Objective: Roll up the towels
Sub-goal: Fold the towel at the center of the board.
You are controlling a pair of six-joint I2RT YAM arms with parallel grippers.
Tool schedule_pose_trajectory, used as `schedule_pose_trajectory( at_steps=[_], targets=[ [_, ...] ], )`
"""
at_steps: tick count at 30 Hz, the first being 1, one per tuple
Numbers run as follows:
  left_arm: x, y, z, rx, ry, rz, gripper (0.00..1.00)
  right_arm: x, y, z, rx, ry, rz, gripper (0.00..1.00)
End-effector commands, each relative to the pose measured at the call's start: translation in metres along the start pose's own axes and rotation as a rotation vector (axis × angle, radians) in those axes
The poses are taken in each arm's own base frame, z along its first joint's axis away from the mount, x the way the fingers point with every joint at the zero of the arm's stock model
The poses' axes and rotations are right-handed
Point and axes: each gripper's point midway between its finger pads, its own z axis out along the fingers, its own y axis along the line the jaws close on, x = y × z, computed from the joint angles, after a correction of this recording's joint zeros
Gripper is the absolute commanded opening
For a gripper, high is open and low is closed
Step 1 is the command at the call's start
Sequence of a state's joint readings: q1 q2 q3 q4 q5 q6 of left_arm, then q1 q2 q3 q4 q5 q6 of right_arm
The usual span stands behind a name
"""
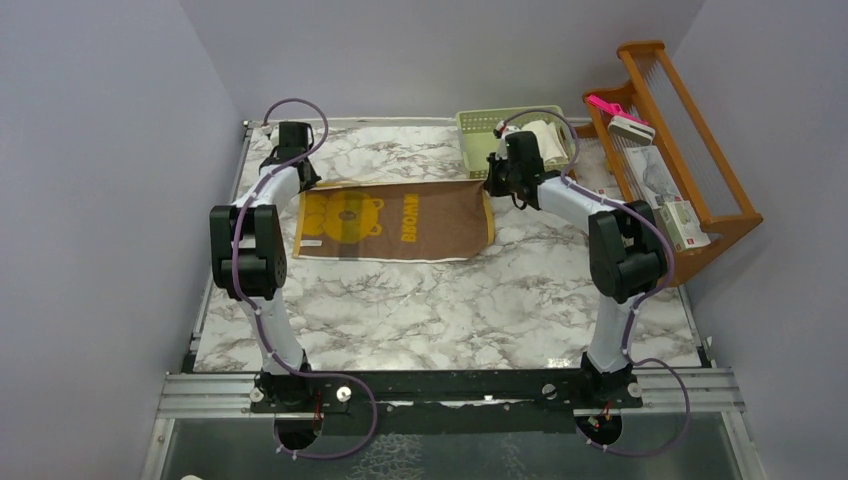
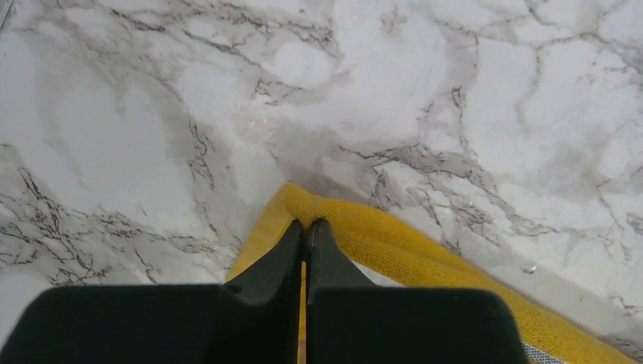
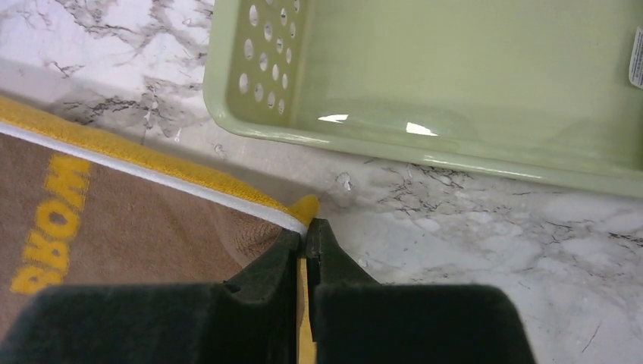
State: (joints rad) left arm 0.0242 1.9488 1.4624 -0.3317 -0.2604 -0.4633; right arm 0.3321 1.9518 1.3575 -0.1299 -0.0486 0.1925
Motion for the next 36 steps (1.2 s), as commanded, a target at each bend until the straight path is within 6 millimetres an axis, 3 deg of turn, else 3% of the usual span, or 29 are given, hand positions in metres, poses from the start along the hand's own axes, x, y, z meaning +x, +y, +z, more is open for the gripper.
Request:
schedule_pose_trajectory(
  at_steps=[1, 7, 8, 11, 14, 26, 36],
  targets=[
    [0.008, 0.022, -0.011, -0.058, -0.009, -0.009, 0.00, -0.009, -0.008, -0.007, 0.030, -0.040, -0.023, 0.01],
    [0.052, 0.050, -0.040, -0.099, 0.026, -0.076, 0.00, 0.013, -0.002, -0.032, -0.011, -0.018, -0.007, 0.01],
    [0.053, 0.054, -0.051, -0.093, 0.006, -0.096, 0.00, 0.019, -0.001, -0.037, -0.020, -0.011, -0.005, 0.01],
    [0.071, 0.068, -0.060, -0.123, 0.005, -0.119, 0.00, 0.031, 0.004, -0.049, -0.049, 0.005, 0.001, 0.01],
    [0.076, 0.077, -0.068, -0.143, -0.006, -0.134, 0.00, 0.042, 0.008, -0.059, -0.079, 0.016, 0.014, 0.01],
    [0.112, 0.094, -0.060, -0.193, 0.090, -0.167, 0.00, 0.089, 0.014, -0.085, -0.127, 0.077, 0.039, 0.01],
    [0.117, 0.104, -0.066, -0.202, 0.094, -0.201, 0.00, 0.113, 0.015, -0.094, -0.143, 0.107, 0.053, 0.01]
  ],
)
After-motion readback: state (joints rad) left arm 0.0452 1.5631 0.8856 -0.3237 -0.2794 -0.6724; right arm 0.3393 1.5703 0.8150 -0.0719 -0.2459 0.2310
